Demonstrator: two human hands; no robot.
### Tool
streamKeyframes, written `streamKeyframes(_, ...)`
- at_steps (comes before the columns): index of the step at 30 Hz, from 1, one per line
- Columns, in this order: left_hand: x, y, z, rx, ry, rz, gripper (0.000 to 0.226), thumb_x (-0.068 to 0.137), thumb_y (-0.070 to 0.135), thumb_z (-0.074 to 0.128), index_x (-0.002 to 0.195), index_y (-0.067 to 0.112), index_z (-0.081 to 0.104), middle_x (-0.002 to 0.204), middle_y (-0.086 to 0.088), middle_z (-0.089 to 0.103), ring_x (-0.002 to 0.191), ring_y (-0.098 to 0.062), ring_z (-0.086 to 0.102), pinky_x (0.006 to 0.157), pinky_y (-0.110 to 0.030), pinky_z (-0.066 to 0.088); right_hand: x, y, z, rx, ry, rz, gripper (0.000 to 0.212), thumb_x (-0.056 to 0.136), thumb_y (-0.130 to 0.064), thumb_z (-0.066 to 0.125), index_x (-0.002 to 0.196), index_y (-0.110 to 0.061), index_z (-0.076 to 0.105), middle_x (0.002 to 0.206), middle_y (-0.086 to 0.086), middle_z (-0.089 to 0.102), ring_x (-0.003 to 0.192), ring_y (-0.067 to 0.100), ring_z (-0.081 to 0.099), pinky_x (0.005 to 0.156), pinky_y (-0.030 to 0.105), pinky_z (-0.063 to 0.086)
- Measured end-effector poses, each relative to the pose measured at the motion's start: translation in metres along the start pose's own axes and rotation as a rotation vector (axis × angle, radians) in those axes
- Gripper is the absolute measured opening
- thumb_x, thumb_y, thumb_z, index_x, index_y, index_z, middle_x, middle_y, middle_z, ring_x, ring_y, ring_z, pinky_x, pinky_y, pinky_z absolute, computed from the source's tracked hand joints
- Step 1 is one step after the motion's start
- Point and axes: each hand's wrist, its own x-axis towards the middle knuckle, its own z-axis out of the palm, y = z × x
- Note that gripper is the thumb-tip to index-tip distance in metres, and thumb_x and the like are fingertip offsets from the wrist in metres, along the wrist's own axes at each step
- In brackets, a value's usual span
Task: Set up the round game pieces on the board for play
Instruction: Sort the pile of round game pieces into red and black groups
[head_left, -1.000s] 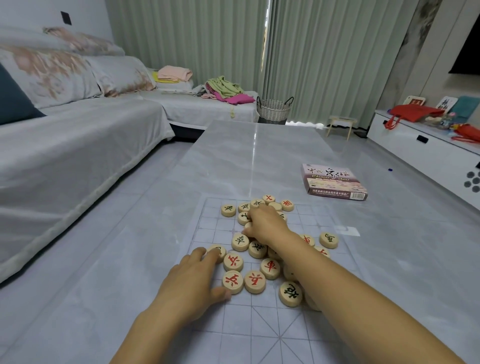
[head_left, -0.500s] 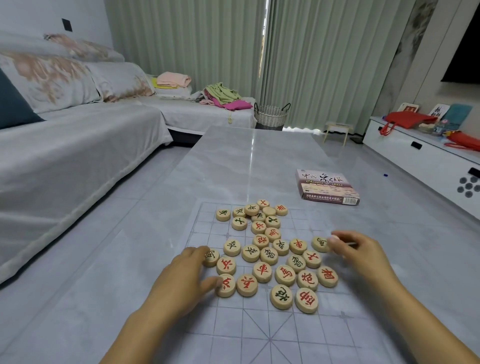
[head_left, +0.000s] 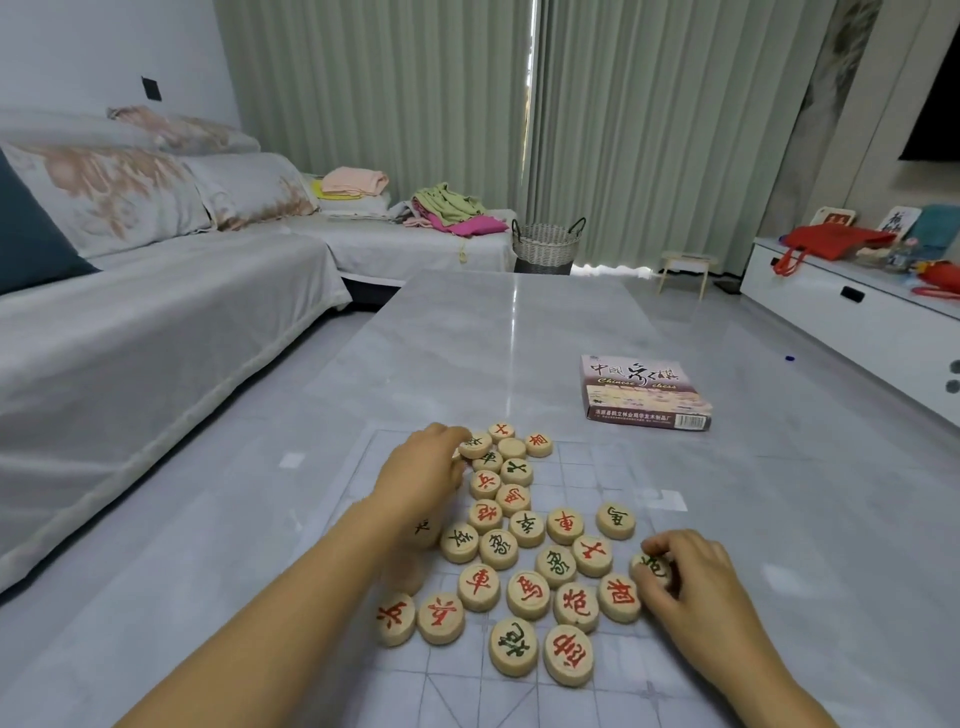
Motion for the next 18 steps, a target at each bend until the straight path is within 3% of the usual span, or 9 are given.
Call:
streamKeyframes(4,0.045,0.007,0.017,0.231,-0.158,0.079,0.050,0.092,0.011,0.044,0.139,0.026,0.035,0.146,-0.005,0.037,0.128,-0.030,0.035,0.102,-0.040,0.035,0.002,0.003,0.003,0.052,-0.018,-0.062,0.016,0.090,-0.030,0.054,0.104,-0.023,0.056,0.099,-0.009,0.048,0.100,0.009,0.039,0.081,0.022,0.034)
streamKeyframes(8,0.056,0.004,0.025,0.285,-0.116,0.097,0.034,0.092,0.012,0.043,0.125,0.020,0.052,0.128,-0.009,0.050,0.116,-0.030,0.041,0.090,-0.036,0.038,0.006,0.007,0.002,0.066,-0.016,-0.068,0.019,0.093,-0.029,0.047,0.108,-0.021,0.057,0.101,-0.010,0.046,0.102,0.008,0.039,0.083,0.022,0.034)
streamKeyframes(12,0.029,-0.009,0.008,-0.102,0.035,-0.003,0.025,0.089,0.021,0.054,0.113,0.016,0.057,0.112,-0.007,0.057,0.100,-0.024,0.053,0.079,-0.029,0.041,0.005,0.008,0.002,0.043,-0.018,-0.071,0.022,0.092,-0.028,0.050,0.110,-0.019,0.057,0.102,-0.008,0.046,0.101,0.010,0.040,0.083,0.025,0.035)
streamKeyframes(16,-0.020,-0.030,-0.018,-0.722,-0.019,-0.138,0.023,0.085,0.011,0.063,0.105,0.018,0.055,0.099,-0.007,0.060,0.088,-0.017,0.057,0.075,-0.019,0.045,0.003,0.007,0.002,0.021,-0.014,-0.072,0.023,0.091,-0.028,0.052,0.112,-0.018,0.057,0.101,-0.008,0.044,0.099,0.011,0.040,0.081,0.024,0.034)
streamKeyframes(17,-0.029,-0.037,-0.020,-0.723,-0.046,-0.170,0.024,0.085,0.010,0.063,0.106,0.019,0.055,0.100,-0.008,0.060,0.089,-0.018,0.058,0.078,-0.021,0.046,0.003,0.006,0.002,0.013,-0.016,-0.074,0.024,0.091,-0.028,0.052,0.112,-0.018,0.057,0.101,-0.008,0.044,0.098,0.010,0.039,0.081,0.025,0.034)
streamKeyframes(18,-0.036,-0.044,-0.021,-0.581,-0.063,-0.192,0.024,0.086,0.012,0.063,0.106,0.021,0.055,0.102,-0.008,0.060,0.091,-0.019,0.057,0.081,-0.025,0.046,0.002,0.005,0.002,0.006,-0.018,-0.074,0.024,0.092,-0.028,0.051,0.113,-0.017,0.057,0.101,-0.008,0.044,0.097,0.010,0.038,0.081,0.025,0.034)
